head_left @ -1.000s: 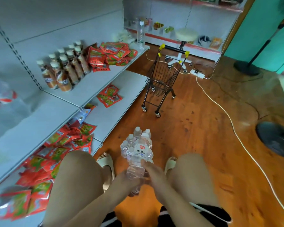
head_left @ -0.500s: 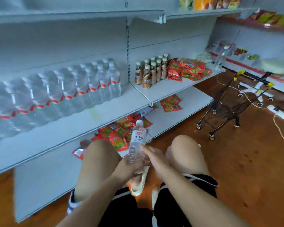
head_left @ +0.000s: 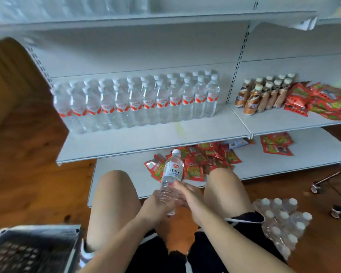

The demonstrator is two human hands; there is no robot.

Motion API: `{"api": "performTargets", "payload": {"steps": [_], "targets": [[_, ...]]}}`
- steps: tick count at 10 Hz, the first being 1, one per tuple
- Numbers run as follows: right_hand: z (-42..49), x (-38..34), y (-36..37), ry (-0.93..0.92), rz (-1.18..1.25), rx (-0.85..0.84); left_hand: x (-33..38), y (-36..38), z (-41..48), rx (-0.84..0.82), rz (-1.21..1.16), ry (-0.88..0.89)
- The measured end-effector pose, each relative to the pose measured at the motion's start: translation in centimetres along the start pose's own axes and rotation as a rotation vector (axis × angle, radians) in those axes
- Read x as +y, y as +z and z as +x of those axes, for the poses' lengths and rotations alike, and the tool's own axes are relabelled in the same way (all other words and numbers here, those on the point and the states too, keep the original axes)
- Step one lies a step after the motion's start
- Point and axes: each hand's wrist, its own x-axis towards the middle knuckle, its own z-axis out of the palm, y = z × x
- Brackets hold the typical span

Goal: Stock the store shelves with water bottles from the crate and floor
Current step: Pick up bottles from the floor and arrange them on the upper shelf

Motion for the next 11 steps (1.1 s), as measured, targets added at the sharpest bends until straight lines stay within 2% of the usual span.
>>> {"api": "performTargets", "payload": {"steps": [1,2,3,4,5,6,8,10,11], "targets": [[-0.7,-1.1,1.5,-0.082,-0.090,-0.088,0.5,-2.1,-1.3,0.031,-0.028,0.120],[-2.6,-5.7,2.6,-0.267,-0.139,-0.201,1.4,-5.2,-2.5,0.060,-0.100,0.189],[-2.8,-9.4,3.4,-0.395,-0.154,-0.261,4.2,-8.2,-3.6,-0.006,-0.240,0.252],[-3.5,-14.0,4.2,-0.526,-0.109,-0.322,8.4,-11.4,-4.6,0.033,-0.200,0.362],[-4.8,-19.7,4.3,-0.683,-0.146,-0.337,13.0,-14.0,-5.1,0.157,-0.151,0.513],[-6.4,-25.7,4.0,-0.861,-0.167,-0.328,18.0,-16.3,-5.4,0.277,-0.129,0.669],[-6.8,-35.8,4.1,-1.113,-0.309,-0.273,27.6,-19.6,-3.4,0.385,-0.037,0.898],[-3.3,-44.0,4.1,-1.207,-0.375,-0.080,34.8,-23.4,0.4,0.426,0.176,0.981],[-0.3,-46.7,4.5,-1.208,-0.428,-0.001,36.5,-26.0,3.2,0.484,0.339,0.917]]}}
